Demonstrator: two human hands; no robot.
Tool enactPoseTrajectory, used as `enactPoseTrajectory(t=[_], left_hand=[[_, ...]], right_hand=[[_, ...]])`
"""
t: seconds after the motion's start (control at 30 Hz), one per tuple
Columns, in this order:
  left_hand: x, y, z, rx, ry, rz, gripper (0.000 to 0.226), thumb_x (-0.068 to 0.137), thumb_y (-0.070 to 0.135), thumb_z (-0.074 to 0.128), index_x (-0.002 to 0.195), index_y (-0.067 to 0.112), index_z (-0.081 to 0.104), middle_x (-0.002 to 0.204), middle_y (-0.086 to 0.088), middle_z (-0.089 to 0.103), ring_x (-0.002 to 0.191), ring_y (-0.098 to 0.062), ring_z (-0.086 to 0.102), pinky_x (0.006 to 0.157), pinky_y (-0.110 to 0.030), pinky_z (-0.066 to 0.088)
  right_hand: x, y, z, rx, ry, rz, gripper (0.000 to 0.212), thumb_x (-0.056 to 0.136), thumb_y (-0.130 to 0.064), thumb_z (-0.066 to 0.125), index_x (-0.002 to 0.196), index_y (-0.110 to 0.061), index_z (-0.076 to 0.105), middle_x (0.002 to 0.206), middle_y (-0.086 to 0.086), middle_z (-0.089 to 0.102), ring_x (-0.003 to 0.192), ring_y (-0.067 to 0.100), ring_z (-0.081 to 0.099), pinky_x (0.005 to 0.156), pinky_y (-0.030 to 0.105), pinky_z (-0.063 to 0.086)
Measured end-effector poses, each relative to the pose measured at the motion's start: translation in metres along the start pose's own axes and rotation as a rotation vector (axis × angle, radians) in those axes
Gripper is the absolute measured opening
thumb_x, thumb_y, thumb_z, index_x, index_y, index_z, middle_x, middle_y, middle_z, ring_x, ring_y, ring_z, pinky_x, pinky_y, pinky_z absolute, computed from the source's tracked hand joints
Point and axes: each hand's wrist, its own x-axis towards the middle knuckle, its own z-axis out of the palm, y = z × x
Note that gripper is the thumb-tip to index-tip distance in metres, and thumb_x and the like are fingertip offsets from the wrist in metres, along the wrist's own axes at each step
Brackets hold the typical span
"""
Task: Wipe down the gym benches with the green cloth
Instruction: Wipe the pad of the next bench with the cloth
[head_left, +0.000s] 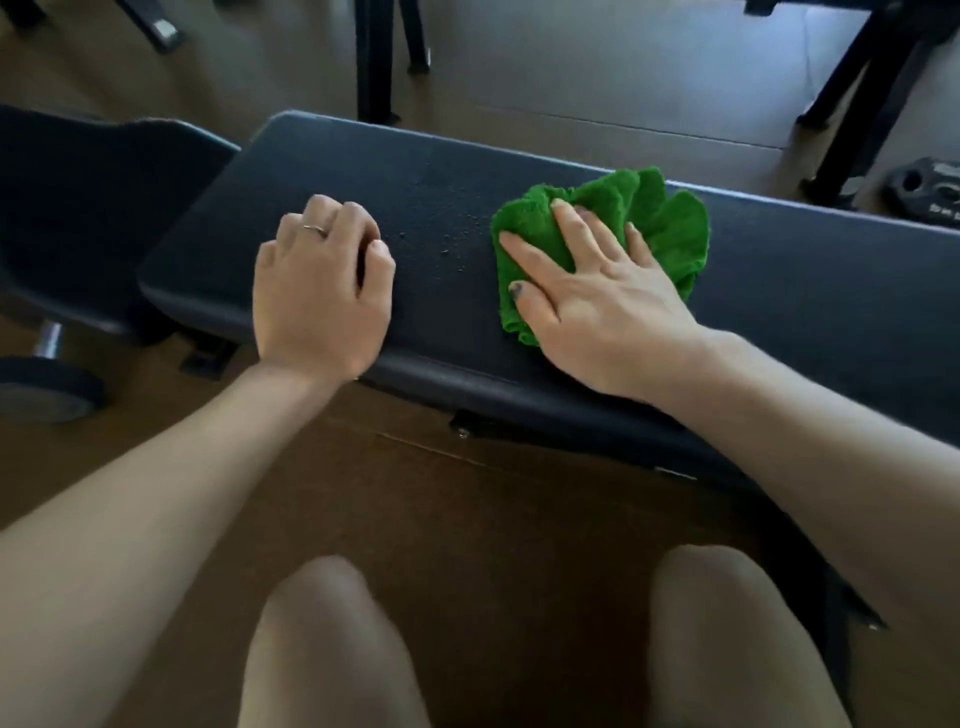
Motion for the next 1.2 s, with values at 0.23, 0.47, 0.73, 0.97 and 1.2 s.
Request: enactPoseTrajectory(t=[0.23,0.47,0.73,0.97,1.2], left_hand=[[-0.001,-0.003,0.001,-0.035,-0.020,0.029,0.028,0.102,0.031,0.034,0.102,0.015,0.057,0.109,-0.006,0.059,0.103,-0.030,0.056,0.088,-0.045,0.040],[0.000,-0.003,0.000,-0.098,-0.018,-0.016,0.038,0.106,0.029,0.027,0.101,0.013,0.061,0.109,-0.007,0.063,0.102,-0.030,0.057,0.090,-0.046,0.040],[0.001,-0.009,0.001,-0.109,-0.037,0.002,0.041,0.106,0.032,0.025,0.105,0.013,0.062,0.112,-0.007,0.064,0.105,-0.031,0.058,0.093,-0.047,0.043],[-0.002,-0.007,0.002,-0.111,-0.008,0.011,0.045,0.108,0.031,0.021,0.104,0.015,0.063,0.111,-0.005,0.065,0.104,-0.029,0.058,0.093,-0.046,0.042],[-0.002,-0.007,0.003,-0.130,0.013,-0.006,0.046,0.108,0.031,0.019,0.102,0.015,0.062,0.110,-0.005,0.065,0.101,-0.029,0.058,0.092,-0.045,0.041]], right_hand=[[-0.059,-0.055,0.025,-0.162,0.048,-0.049,0.062,0.106,-0.052,0.029,0.164,-0.033,0.021,0.170,0.019,0.014,0.157,0.037,0.016,0.123,0.064,0.021],[-0.023,-0.080,0.025,-0.205,0.033,-0.061,0.069,0.100,-0.061,0.026,0.163,-0.033,0.026,0.170,0.020,0.017,0.157,0.036,0.018,0.123,0.062,0.021],[-0.064,-0.040,0.016,-0.140,0.019,0.099,0.065,0.099,-0.069,0.017,0.161,-0.048,0.015,0.173,0.006,0.010,0.159,0.025,0.012,0.128,0.052,0.016],[-0.028,-0.085,0.020,-0.044,0.046,0.152,0.057,0.105,-0.062,0.013,0.161,-0.050,0.009,0.174,0.007,-0.004,0.160,0.023,-0.004,0.128,0.054,0.000],[-0.029,-0.061,0.016,-0.003,0.052,0.111,0.055,0.103,-0.061,0.009,0.158,-0.058,0.012,0.174,-0.004,-0.002,0.160,0.013,-0.002,0.129,0.046,-0.001]])
